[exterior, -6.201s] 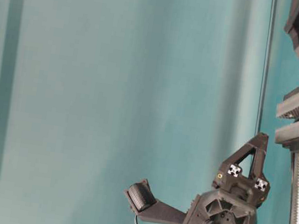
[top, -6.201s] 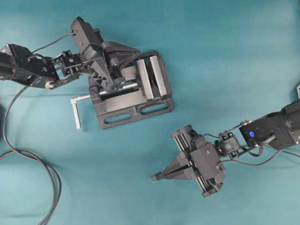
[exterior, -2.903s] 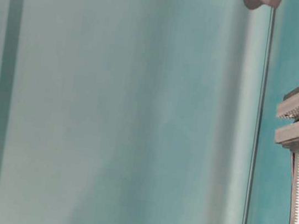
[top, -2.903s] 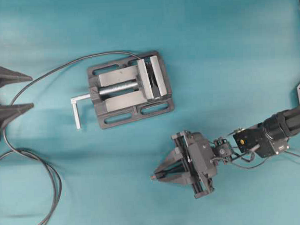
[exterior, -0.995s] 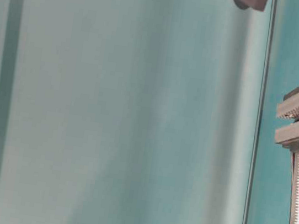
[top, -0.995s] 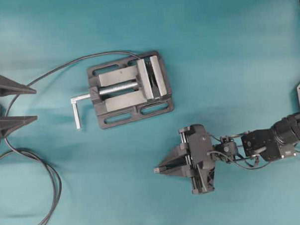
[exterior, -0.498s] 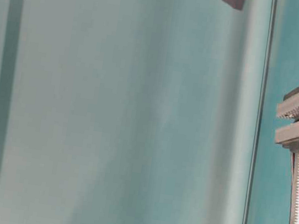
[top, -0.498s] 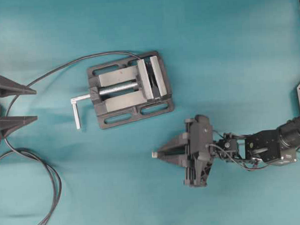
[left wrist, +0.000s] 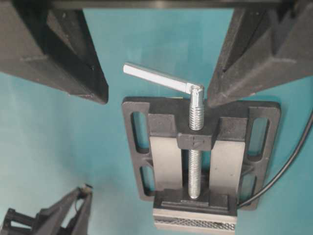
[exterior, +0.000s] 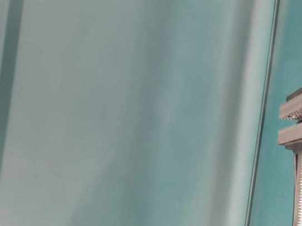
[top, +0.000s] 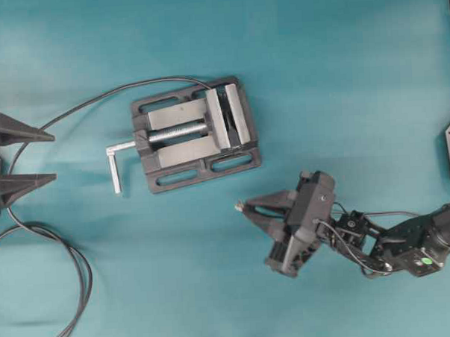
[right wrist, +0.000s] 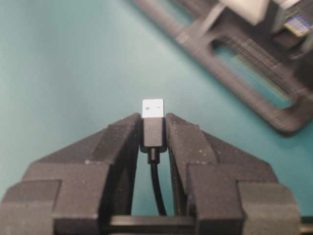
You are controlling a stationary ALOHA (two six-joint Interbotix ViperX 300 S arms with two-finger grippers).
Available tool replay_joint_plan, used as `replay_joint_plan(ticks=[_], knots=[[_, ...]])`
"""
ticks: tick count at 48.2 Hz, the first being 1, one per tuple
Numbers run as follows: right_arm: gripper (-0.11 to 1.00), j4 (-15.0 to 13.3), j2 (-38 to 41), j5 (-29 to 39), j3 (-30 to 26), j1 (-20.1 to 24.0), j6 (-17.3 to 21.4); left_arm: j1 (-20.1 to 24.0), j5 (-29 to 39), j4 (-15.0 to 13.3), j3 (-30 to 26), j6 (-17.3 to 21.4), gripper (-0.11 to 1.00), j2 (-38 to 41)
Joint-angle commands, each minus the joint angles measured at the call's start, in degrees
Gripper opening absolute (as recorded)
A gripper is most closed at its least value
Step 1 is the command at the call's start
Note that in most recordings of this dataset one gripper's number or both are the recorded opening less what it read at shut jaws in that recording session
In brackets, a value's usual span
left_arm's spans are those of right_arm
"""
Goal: Insert the USB cable into the fixed female connector.
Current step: 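Move the right gripper to align the plug with the vise-held socket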
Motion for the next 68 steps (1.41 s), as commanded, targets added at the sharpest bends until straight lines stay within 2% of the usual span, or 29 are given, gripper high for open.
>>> replay_joint_plan(ticks=[1,13,20,24,29,42,51,68], knots=[[0.2,4.7,1.2,-3.2,-3.6,0.2,-1.2,0.0,-0.5,0.0,-0.6,-0.6,0.99,0.9],[0.2,17.1,8.5,-12.6,-12.9,0.4,-5.6,0.0,-0.5,0.0,-0.6,-0.7,0.99,0.9],[0.2,24.6,10.8,-20.0,-18.0,0.5,-10.3,0.0,-0.5,-0.1,-0.6,-0.7,0.99,1.0],[0.2,27.3,11.6,-22.7,-20.7,0.5,-12.8,0.0,-0.5,-0.1,-0.6,-0.7,0.99,0.9],[0.2,30.0,12.7,-25.0,-22.9,0.5,-13.8,0.0,-0.5,-0.1,-0.6,-0.7,0.99,0.9],[0.2,34.5,15.2,-31.3,-27.2,0.6,-14.2,0.0,-0.5,-0.1,-0.7,-0.7,0.99,0.9],[0.2,34.6,16.6,-34.8,-29.1,0.6,-14.2,0.0,-0.6,-0.1,-0.6,-0.7,0.99,0.9],[0.2,34.6,18.8,-35.4,-31.4,0.9,-14.2,0.0,-0.5,-0.1,-0.6,-0.6,0.99,0.9]])
